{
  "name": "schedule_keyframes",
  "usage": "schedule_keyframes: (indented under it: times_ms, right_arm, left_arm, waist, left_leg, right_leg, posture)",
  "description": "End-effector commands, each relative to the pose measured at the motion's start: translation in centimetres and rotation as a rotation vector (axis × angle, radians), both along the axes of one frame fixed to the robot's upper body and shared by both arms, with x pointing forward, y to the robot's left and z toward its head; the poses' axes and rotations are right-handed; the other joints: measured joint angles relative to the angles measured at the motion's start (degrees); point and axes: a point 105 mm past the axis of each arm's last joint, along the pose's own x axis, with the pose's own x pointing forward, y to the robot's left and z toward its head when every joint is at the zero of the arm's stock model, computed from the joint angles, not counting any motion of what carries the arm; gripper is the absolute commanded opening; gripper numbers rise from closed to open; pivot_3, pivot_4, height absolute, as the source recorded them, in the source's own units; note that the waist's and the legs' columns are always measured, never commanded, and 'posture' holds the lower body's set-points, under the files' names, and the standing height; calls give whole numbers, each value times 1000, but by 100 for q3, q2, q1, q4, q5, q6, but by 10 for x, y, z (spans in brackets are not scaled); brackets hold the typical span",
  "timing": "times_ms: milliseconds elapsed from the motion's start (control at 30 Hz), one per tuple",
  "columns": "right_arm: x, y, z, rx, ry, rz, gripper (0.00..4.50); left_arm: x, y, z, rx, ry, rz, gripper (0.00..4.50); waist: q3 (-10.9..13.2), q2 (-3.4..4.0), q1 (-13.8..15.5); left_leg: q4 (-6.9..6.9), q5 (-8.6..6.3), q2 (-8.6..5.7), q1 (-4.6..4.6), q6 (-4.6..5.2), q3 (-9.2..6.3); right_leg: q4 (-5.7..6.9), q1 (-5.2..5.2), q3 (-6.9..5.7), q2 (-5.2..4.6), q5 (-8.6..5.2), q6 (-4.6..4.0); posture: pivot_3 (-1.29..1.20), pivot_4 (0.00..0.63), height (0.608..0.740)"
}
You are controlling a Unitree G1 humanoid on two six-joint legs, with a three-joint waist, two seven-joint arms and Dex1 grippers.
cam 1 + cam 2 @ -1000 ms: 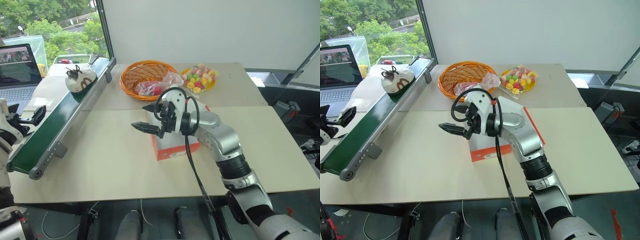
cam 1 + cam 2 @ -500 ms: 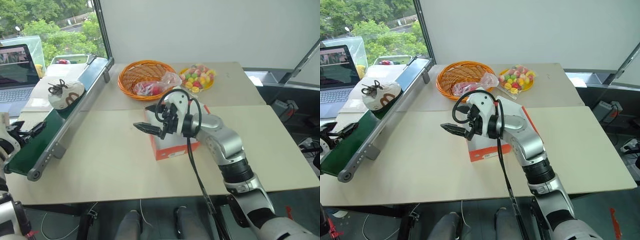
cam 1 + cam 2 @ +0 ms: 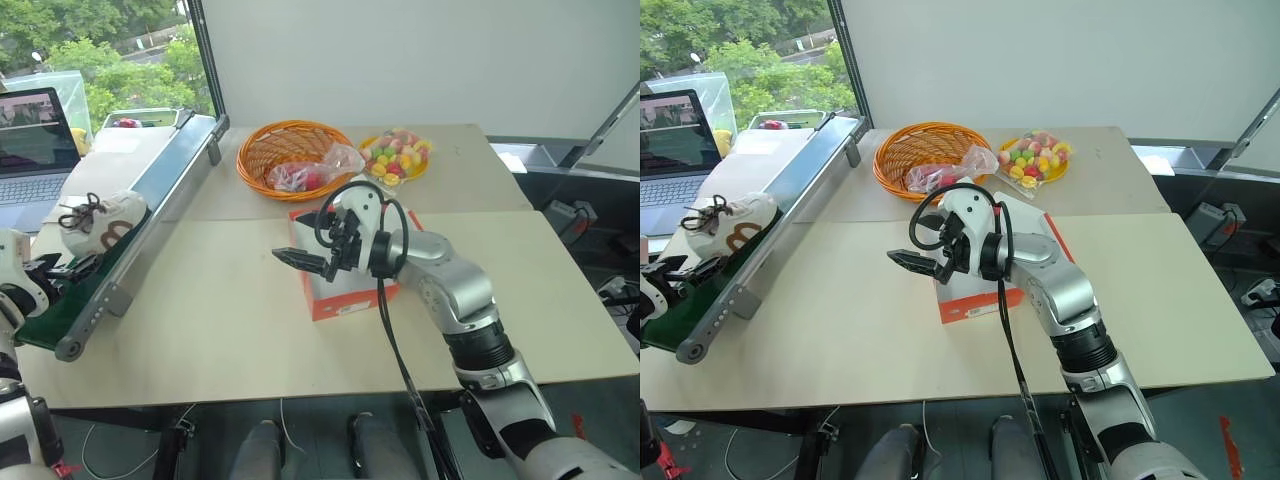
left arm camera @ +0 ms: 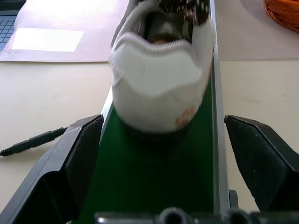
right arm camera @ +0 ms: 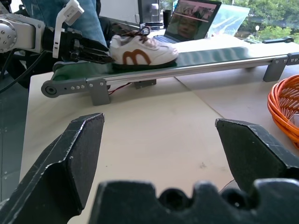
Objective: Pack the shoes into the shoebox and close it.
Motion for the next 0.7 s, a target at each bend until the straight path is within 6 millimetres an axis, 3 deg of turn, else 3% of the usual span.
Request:
schedule_keyframes:
  times_ms: [33,100,233,400,500,600,700]
  right_arm:
    - [-3,-2,14,31,-44,-1,4500]
    - [-3,-3,13,27,-48,-7,4500]
    - [-3,-3,14,23,-54,-14,4500]
    - [-3,-4,15,18,-58,-16,4500]
    - [-4,-5,22,87,-18,-16,4500]
    - [-2,-9,38,230,55,-22,4500]
    - [9,-16,51,334,103,-79,4500]
  left_arm:
    - [-1,7,13,49,-17,8,4218]
    - [-1,5,10,39,-11,-2,3783]
    - [1,-6,3,11,-11,-54,2438]
    - [13,-26,10,-20,-58,-105,1436]
    - [23,-63,24,-112,-161,-185,1436]
    - [23,-113,23,-149,-196,-296,1436]
    - [23,-162,38,-212,-286,-345,1436]
  waist:
    - [0,0,2]
    - [0,0,9]
    - [0,0,76]
    - [0,0,186]
    - [0,0,219]
    - [-2,-8,177]
    - [-1,-12,123]
  left_leg:
    - [0,0,0,0,0,0]
    - [0,0,0,0,0,0]
    - [1,0,-1,1,0,-3]
    - [4,1,-2,4,-1,-4]
    - [5,1,-2,-1,-2,-8]
    - [10,1,-2,-14,-2,-11]
    - [6,-2,6,-16,-7,-11]
  right_leg:
    - [0,0,0,0,0,0]
    - [1,0,0,0,0,0]
    - [3,4,-5,-2,0,1]
    - [3,11,-9,-4,-1,2]
    - [2,12,-13,-6,-1,1]
    - [0,8,-14,-10,2,-2]
    - [2,0,-9,-7,8,-10]
  posture:
    - [0,150,740]
    - [0,150,740]
    - [0,150,740]
    - [0,150,740]
    - [0,150,740]
    - [0,150,740]
    - [0,150,740]
